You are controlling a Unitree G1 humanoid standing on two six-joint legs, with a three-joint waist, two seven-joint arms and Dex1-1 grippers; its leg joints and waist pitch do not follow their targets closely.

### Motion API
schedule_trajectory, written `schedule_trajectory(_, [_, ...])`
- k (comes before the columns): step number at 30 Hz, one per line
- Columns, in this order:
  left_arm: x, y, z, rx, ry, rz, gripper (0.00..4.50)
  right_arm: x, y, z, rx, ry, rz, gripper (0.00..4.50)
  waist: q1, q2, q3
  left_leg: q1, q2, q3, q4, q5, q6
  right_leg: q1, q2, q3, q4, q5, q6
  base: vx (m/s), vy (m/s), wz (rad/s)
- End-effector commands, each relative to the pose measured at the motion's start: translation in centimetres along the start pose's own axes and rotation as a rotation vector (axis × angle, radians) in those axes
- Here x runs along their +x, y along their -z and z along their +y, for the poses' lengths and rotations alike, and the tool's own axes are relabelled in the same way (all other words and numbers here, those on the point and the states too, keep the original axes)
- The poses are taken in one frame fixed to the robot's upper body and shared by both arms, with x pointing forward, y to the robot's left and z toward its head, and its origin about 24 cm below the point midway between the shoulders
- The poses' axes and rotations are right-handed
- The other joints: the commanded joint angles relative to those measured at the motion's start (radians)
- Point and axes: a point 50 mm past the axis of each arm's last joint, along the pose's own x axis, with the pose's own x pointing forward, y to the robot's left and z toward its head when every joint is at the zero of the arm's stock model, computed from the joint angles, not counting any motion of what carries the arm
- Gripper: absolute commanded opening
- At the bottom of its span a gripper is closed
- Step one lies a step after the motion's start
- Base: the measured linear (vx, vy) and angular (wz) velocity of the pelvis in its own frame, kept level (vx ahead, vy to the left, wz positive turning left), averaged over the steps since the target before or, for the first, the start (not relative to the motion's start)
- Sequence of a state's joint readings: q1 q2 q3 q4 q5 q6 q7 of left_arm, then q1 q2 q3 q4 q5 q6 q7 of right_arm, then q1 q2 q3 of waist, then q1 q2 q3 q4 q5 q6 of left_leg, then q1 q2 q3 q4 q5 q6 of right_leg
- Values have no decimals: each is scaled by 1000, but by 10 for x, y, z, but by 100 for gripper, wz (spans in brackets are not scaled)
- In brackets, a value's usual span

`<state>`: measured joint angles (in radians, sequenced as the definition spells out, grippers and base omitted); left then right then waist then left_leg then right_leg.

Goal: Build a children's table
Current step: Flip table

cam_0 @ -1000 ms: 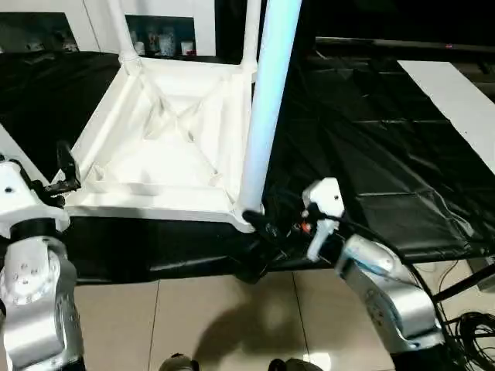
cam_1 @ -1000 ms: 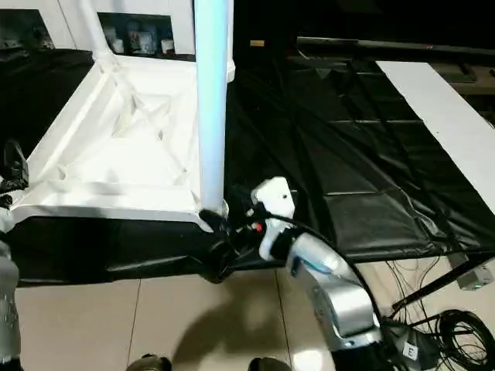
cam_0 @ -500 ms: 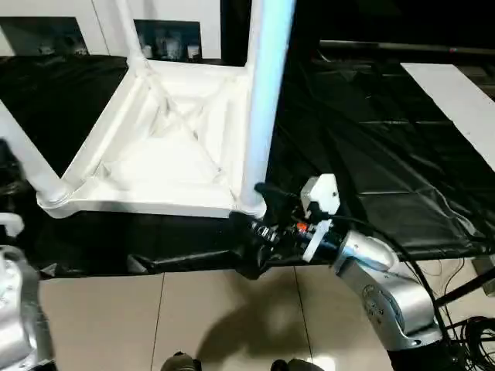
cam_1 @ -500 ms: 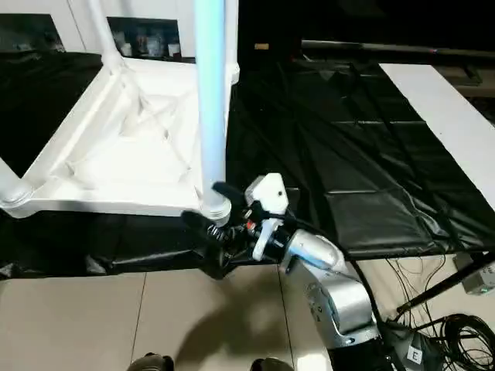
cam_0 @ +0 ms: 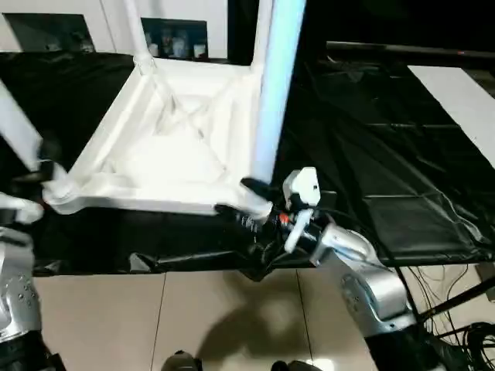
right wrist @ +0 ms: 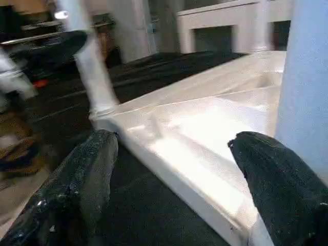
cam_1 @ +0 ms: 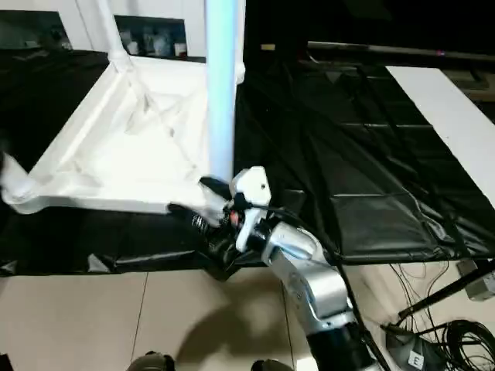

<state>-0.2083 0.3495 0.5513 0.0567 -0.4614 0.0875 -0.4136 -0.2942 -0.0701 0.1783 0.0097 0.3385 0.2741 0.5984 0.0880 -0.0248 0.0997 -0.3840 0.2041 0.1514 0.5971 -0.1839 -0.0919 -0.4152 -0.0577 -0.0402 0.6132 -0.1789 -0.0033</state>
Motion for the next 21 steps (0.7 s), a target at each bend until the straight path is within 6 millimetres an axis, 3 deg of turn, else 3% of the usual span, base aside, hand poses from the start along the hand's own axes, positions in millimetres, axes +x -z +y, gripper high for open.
schedule_trajectory(1, [-4, 4, -14, -31, 136, 34, 448, -5, -4, -5, -8, 29, -16, 396, -2, 31, -68, 20, 21, 4, -90, -267, -43, 39, -62, 43, -61, -157, -179, 0, 0, 0])
schedule_trajectory(4, [-9, 8, -16, -42, 162, 56, 448, -9, -4, -5, -12, 33, -14, 396, -1, 31, -66, 21, 21, 6, -90, -264, -35, 38, -58, 42, -61, -143, -180, 0, 0, 0])
schedule_trajectory(11, [-13, 15, -20, -21, 168, 110, 448, -17, -3, -9, -30, 57, -7, 396, -3, 23, -58, 21, 22, 5, -95, -317, -33, 34, -61, 45, -76, -276, -139, 0, 0, 0])
schedule_trajectory(21, [0, 29, -20, 37, -10, 204, 448, -16, 2, -11, -49, 70, 38, 396, -5, 20, -65, 15, 19, 3, -90, -250, -29, 42, -60, 42, -69, -200, -140, 0, 0, 0])
